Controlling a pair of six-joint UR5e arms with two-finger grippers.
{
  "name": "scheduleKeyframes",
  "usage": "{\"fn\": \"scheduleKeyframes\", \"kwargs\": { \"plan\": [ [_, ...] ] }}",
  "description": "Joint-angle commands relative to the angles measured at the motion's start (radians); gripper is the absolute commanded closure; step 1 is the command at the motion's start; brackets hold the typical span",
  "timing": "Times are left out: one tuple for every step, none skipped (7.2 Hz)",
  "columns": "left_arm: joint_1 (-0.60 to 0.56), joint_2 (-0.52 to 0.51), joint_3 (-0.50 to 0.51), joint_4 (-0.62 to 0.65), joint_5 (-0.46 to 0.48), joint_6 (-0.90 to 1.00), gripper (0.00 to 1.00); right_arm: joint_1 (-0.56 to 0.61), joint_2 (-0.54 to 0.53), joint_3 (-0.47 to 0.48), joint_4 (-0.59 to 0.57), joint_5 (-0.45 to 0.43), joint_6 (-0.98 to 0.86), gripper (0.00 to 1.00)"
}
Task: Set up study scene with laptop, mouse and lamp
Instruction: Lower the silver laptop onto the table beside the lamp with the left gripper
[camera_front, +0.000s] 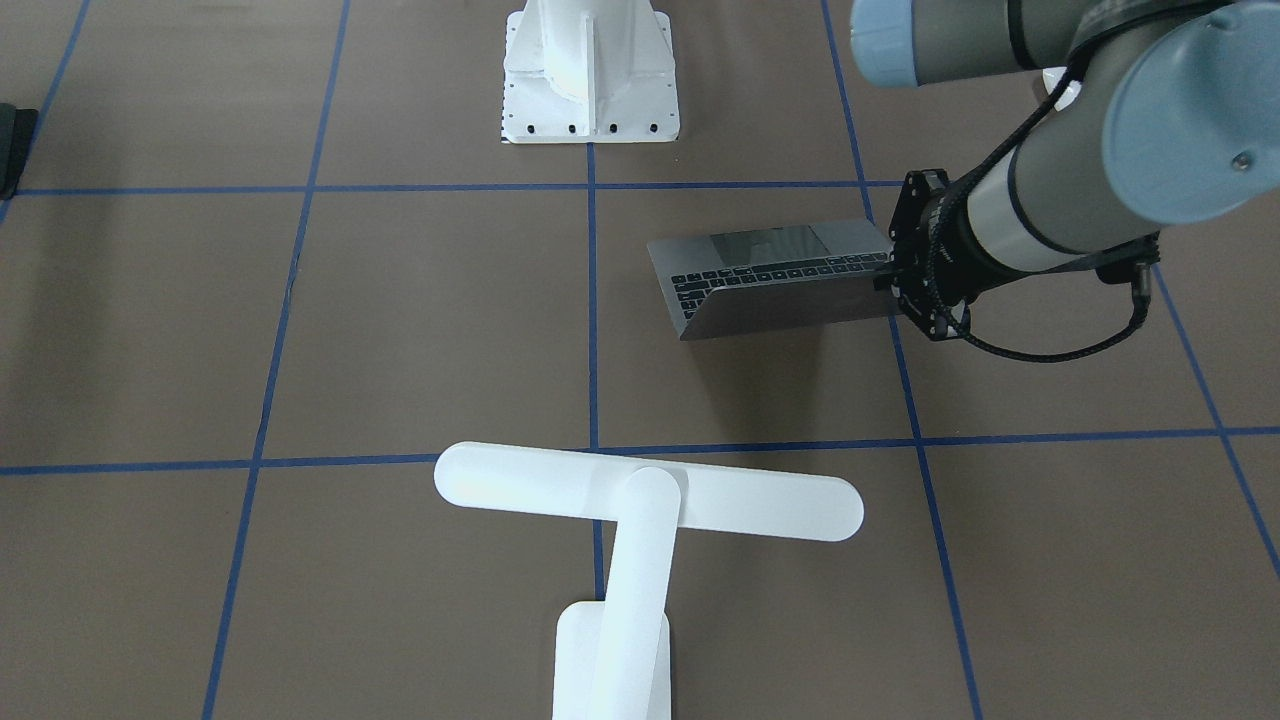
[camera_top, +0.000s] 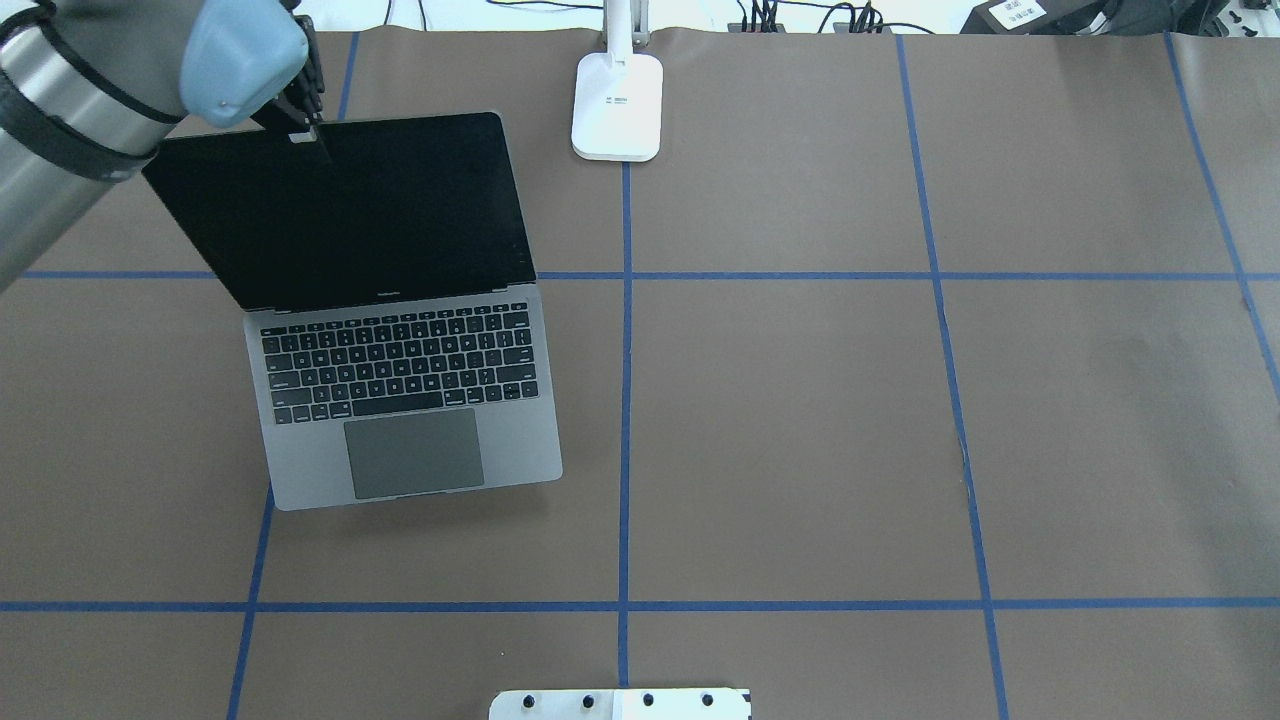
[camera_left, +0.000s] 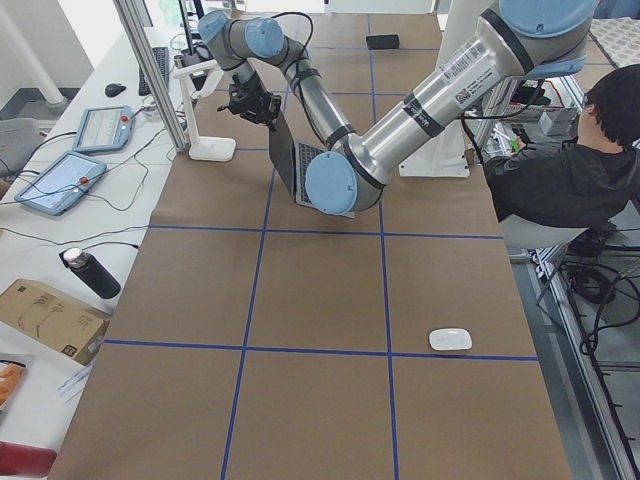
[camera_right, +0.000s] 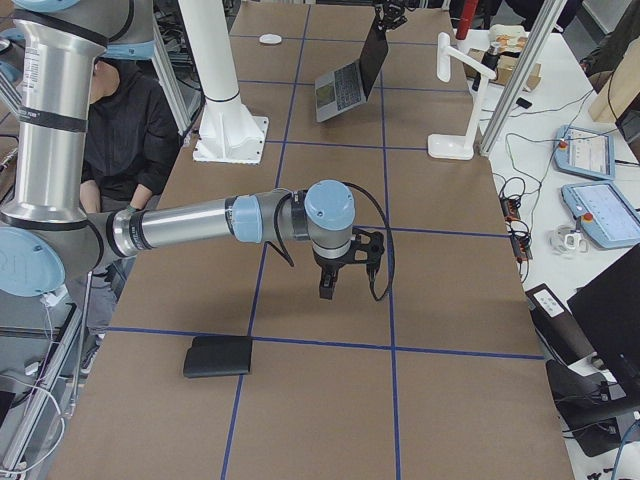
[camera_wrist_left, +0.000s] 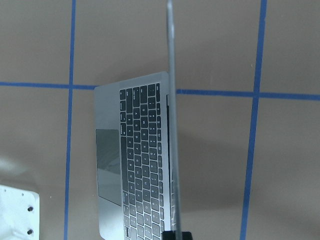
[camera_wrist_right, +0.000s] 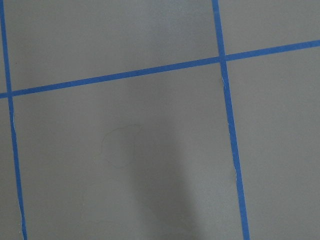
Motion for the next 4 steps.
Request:
{"fn": "scheduleKeyframes", "kwargs": {
  "plan": [
    [0.033, -0.057, 0.073, -0.008, 0.008, 0.003, 1.0, 0.001, -0.001, -0.003, 0.0, 0.0, 0.001, 0.01],
    [0.056, -0.059, 0.074, -0.01, 0.011, 0.01, 1.0, 0.001, -0.001, -0.007, 0.0, 0.0, -0.001, 0.01],
    [0.081, -0.057, 0.077, -0.01, 0.036, 0.012, 1.0, -0.001, -0.001, -0.007, 0.0, 0.0, -0.001, 0.01],
    [0.096, -0.056, 0.088, -0.01, 0.037, 0.014, 1.0, 0.001, -0.001, -0.006, 0.0, 0.0, -0.001, 0.01]
  ]
}}
